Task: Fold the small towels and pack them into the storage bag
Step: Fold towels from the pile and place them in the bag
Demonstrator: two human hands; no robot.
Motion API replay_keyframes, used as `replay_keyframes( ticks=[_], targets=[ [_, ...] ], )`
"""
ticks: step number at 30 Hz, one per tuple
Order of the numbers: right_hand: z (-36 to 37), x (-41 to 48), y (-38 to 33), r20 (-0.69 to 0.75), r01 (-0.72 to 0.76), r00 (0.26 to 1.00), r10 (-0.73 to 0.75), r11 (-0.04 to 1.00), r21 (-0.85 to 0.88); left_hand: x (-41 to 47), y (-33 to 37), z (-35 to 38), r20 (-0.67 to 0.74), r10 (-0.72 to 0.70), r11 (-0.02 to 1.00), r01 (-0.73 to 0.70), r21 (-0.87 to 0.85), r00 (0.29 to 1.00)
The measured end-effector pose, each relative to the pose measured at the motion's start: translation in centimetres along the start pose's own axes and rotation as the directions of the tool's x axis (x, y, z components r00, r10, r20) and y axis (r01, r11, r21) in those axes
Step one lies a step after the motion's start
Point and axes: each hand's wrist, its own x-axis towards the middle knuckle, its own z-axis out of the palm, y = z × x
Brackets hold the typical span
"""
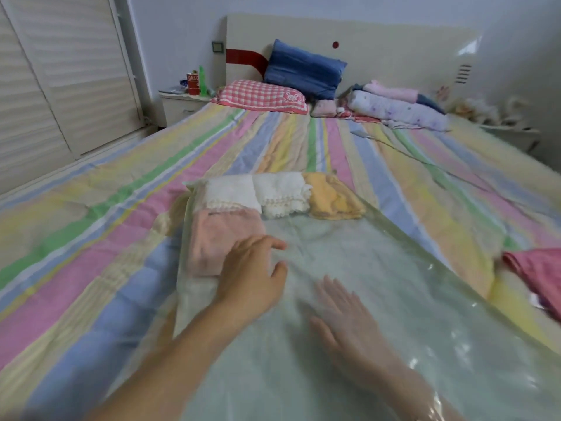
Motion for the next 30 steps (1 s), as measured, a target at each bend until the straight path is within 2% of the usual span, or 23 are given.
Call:
replay_keyframes(
  ticks=[2, 3, 4, 5, 6, 7, 8, 9, 10, 11, 12, 14, 17, 18, 19, 21, 24, 26, 30],
  targets=[
    [0.2, -4.3, 3.7, -0.035, -0.08, 0.996, 0.078, 0.996, -0.047, -0.8, 4.4, 2.7, 0.087, 0.138, 0.987, -0.13, -0.098, 0.987],
    [1.4, -5.6, 5.5, -0.085, -0.184, 0.98, 0.179, 0.981, -0.063, -1.1, 6.5, 4.2, 0.124, 0.196, 0.974, -0.179, -0.139, 0.973],
    [3.3, -7.0, 8.3, -0.072, -0.269, 0.961, 0.267, 0.963, -0.018, -1.5, 8.4, 5.8, 0.155, 0.246, 0.96, -0.218, -0.175, 0.957],
    [4.0, -8.9, 9.7, 0.135, -0.378, 0.921, 0.365, 0.922, 0.085, -1.8, 10.2, 7.2, 0.184, 0.283, 0.948, -0.245, -0.206, 0.941],
    [2.7, -11.2, 10.6, 0.127, -0.37, 0.929, 0.348, 0.88, 0.297, -2.2, 11.9, 8.6, 0.211, 0.309, 0.938, -0.261, -0.229, 0.927],
    [0.5, -13.4, 11.0, 0.169, -0.496, 0.868, 0.466, 0.818, 0.292, -2.5, 13.4, 9.8, 0.236, 0.328, 0.931, -0.272, -0.241, 0.914],
    [-2.2, -15.2, 10.6, 0.096, -0.501, 0.865, 0.492, 0.858, 0.117, -2.9, 14.8, 11.0, 0.256, 0.343, 0.927, -0.281, -0.249, 0.904],
    [-4.5, -15.8, 11.4, -0.042, -0.404, 0.91, 0.413, 0.904, 0.139, -3.2, 16.1, 12.1, 0.276, 0.35, 0.926, -0.285, -0.249, 0.895],
    [-7.5, -17.0, 11.4, -0.05, -0.341, 0.936, 0.349, 0.933, 0.115, -3.4, 17.2, 13.1, 0.295, 0.351, 0.928, -0.287, -0.239, 0.889],
    [-9.9, -18.5, 11.3, -0.016, -0.359, 0.931, 0.365, 0.923, 0.135, -3.5, 18.0, 14.0, 0.317, 0.343, 0.933, -0.284, -0.219, 0.884],
    [-10.8, -19.3, 12.2, -0.094, -0.441, 0.886, 0.454, 0.888, 0.132, -3.6, 18.7, 14.7, 0.34, 0.327, 0.942, -0.275, -0.192, 0.882],
    [-11.7, -19.7, 14.3, -0.321, -0.54, 0.746, 0.583, 0.812, 0.22, -3.3, 19.1, 15.7, 0.413, 0.264, 0.964, -0.234, -0.123, 0.872],
    [-12.1, -19.6, 17.5, -0.544, -0.571, 0.496, 0.677, 0.726, 0.383, -2.8, 18.7, 16.4, 0.537, 0.166, 0.985, -0.162, -0.055, 0.827],
    [-12.1, -19.3, 19.0, -0.57, -0.562, 0.462, 0.679, 0.722, 0.404, -2.7, 18.5, 16.6, 0.552, 0.151, 0.988, -0.149, -0.049, 0.82],
    [-11.9, -18.9, 20.4, -0.56, -0.582, 0.467, 0.684, 0.715, 0.388, -2.5, 18.3, 16.8, 0.55, 0.141, 0.989, -0.137, -0.048, 0.823],
    [-10.1, -17.6, 23.9, -0.438, -0.672, 0.547, 0.713, 0.686, 0.278, -2.2, 18.1, 17.1, 0.528, 0.116, 0.993, -0.098, -0.061, 0.841],
    [-8.5, -16.4, 28.4, -0.327, -0.752, 0.649, 0.687, 0.646, -0.135, -1.5, 17.9, 17.5, 0.506, 0.068, 0.996, -0.028, -0.087, 0.86],
    [-8.5, -15.7, 30.5, -0.297, -0.727, 0.685, 0.665, 0.602, -0.33, -1.1, 17.7, 17.9, 0.516, 0.043, 0.992, 0.025, -0.124, 0.855],
    [-9.4, -14.3, 33.9, -0.249, -0.63, 0.765, 0.595, 0.608, -0.483, -0.3, 17.6, 18.8, 0.549, -0.02, 0.966, 0.158, -0.206, 0.836]
  ],
)
